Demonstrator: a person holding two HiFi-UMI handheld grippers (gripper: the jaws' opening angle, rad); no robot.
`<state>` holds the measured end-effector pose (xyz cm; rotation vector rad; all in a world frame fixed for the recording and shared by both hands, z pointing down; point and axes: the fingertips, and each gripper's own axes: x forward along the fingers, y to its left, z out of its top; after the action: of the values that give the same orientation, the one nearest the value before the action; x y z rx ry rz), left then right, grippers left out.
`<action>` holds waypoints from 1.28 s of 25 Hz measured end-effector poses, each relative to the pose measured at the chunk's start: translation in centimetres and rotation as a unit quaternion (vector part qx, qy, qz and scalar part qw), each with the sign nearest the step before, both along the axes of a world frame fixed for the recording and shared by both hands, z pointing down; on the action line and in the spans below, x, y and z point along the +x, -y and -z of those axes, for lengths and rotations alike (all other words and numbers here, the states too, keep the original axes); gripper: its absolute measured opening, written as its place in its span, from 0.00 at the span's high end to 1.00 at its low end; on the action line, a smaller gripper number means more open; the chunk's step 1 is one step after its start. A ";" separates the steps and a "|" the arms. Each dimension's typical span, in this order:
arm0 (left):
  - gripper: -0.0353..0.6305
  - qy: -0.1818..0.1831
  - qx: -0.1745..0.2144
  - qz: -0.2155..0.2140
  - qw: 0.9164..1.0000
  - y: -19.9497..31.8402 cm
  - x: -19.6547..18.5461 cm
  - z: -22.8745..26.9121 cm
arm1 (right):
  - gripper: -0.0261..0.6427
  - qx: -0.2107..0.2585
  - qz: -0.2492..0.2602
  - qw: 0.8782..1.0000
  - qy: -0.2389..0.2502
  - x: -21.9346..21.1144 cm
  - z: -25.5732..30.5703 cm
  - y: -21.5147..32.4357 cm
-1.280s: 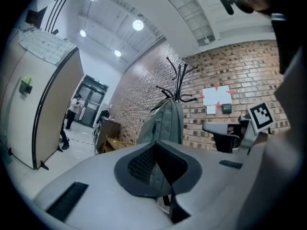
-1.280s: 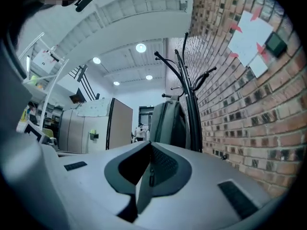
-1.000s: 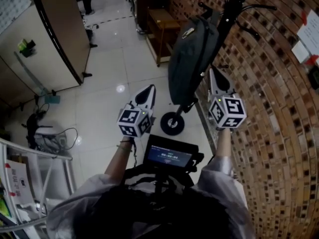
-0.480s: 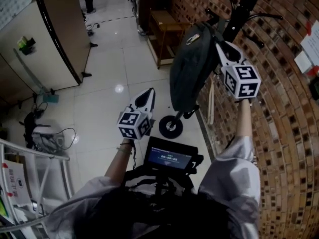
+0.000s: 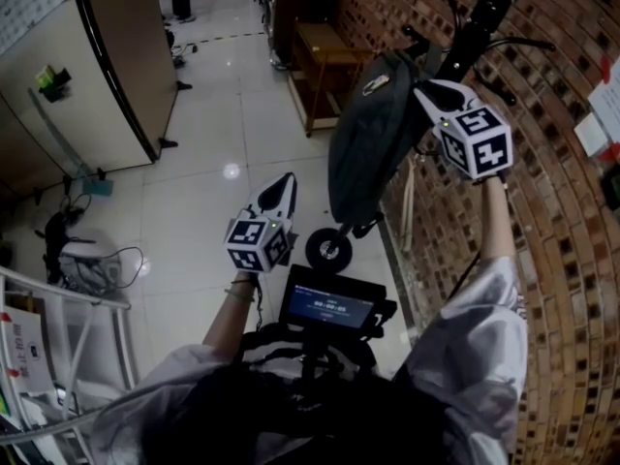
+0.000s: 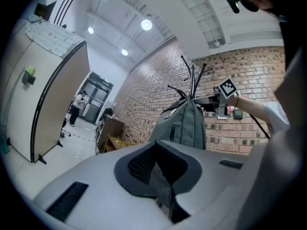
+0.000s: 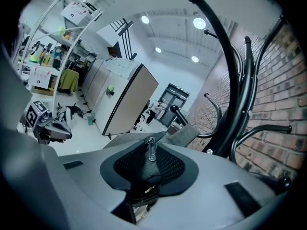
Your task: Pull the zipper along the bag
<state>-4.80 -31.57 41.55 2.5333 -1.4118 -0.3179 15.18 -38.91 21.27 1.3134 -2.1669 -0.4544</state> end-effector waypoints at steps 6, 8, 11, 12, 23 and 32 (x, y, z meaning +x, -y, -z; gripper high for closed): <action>0.94 -0.006 -0.001 0.000 1.000 0.2 0.5 0.1 | 0.90 0.009 -0.005 0.999 -0.033 0.0 0.4 -0.4; 0.94 -0.007 -0.001 -0.002 1.000 0.2 0.9 0.2 | 0.90 0.018 -0.005 0.999 -0.037 -0.1 0.7 -0.7; 0.94 -0.008 0.001 -0.003 1.000 0.2 1.2 0.3 | 0.90 0.034 -0.002 0.998 -0.044 -0.5 1.4 -1.0; 0.94 -0.008 0.002 -0.003 1.000 0.2 1.2 0.2 | 0.90 0.034 -0.002 0.999 -0.041 -0.6 1.4 -1.0; 0.94 -0.015 -0.003 0.000 1.000 0.1 1.2 0.1 | 0.94 0.074 -0.020 0.992 0.095 -1.1 3.4 0.0; 0.94 -0.016 -0.008 0.006 1.000 -0.2 0.7 -0.4 | 0.95 0.085 -0.012 0.984 0.154 -1.3 3.8 0.3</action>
<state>-4.12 -31.38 41.97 2.4964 -1.4130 -0.3477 13.87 -39.19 17.46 1.5918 -2.4023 -0.4602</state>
